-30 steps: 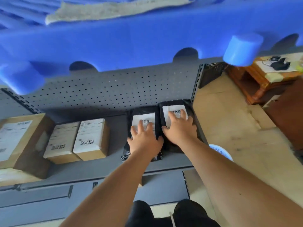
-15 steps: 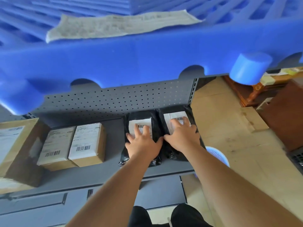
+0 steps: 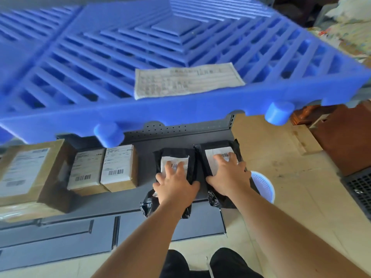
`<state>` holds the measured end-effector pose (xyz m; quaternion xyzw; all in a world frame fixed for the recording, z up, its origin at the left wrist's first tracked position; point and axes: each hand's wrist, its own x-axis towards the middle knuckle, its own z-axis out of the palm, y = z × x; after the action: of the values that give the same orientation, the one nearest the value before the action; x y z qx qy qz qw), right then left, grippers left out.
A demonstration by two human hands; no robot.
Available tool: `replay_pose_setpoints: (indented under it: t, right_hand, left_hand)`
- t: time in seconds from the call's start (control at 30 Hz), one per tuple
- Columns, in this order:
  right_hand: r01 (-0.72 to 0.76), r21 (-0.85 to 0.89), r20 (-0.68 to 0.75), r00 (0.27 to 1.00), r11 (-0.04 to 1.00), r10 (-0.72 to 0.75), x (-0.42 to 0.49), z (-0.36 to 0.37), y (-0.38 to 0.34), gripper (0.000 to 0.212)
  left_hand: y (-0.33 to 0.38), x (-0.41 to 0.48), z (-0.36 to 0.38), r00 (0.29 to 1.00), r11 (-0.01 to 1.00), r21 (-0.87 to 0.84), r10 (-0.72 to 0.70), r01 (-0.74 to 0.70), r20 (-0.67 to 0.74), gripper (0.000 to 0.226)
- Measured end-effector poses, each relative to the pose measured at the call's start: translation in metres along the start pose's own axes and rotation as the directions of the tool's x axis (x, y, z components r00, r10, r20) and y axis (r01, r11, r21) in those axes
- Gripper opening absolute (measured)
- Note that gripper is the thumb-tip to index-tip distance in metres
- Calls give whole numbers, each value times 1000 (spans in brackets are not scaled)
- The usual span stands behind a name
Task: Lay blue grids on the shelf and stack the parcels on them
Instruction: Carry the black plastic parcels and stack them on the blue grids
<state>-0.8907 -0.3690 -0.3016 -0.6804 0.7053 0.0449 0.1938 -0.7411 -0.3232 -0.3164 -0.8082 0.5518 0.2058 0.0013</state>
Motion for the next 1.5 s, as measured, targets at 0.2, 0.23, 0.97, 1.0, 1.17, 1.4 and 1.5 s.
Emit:
replay_pose_setpoints:
  t: [0.2, 0.23, 0.97, 1.0, 1.17, 1.4, 1.5]
  right_hand:
    - [8, -27, 7, 1000, 1000, -8, -51, -28, -3, 71]
    - [3, -19, -1, 1000, 1000, -3, -60, -33, -4, 70]
    - [149, 143, -140, 982, 979, -129, -261, -148, 57, 63]
    - [166, 144, -151, 978, 976, -144, -271, -156, 64, 63]
    - [266, 184, -240, 946, 946, -219, -321, -192, 99, 65]
    - [368, 228, -383, 885, 901, -264, -358, -238, 112, 71]
    - [405, 251, -429, 861, 879, -274, -359, -254, 101, 71]
  left_hand:
    - [-7, -48, -38, 1000, 999, -32, -3, 4, 27, 75]
    - [-7, -56, -44, 1000, 999, -43, -3, 4, 27, 75]
    - [34, -283, -129, 986, 989, -149, -51, 27, -158, 74]
    - [37, -295, -131, 984, 988, -155, -52, 25, -173, 73]
    - [40, -350, -148, 965, 983, -181, -69, 23, -254, 73]
    - [43, -404, -186, 904, 957, -281, -57, -71, -423, 78]
    - [46, -406, -205, 866, 944, -310, -58, -115, -497, 78]
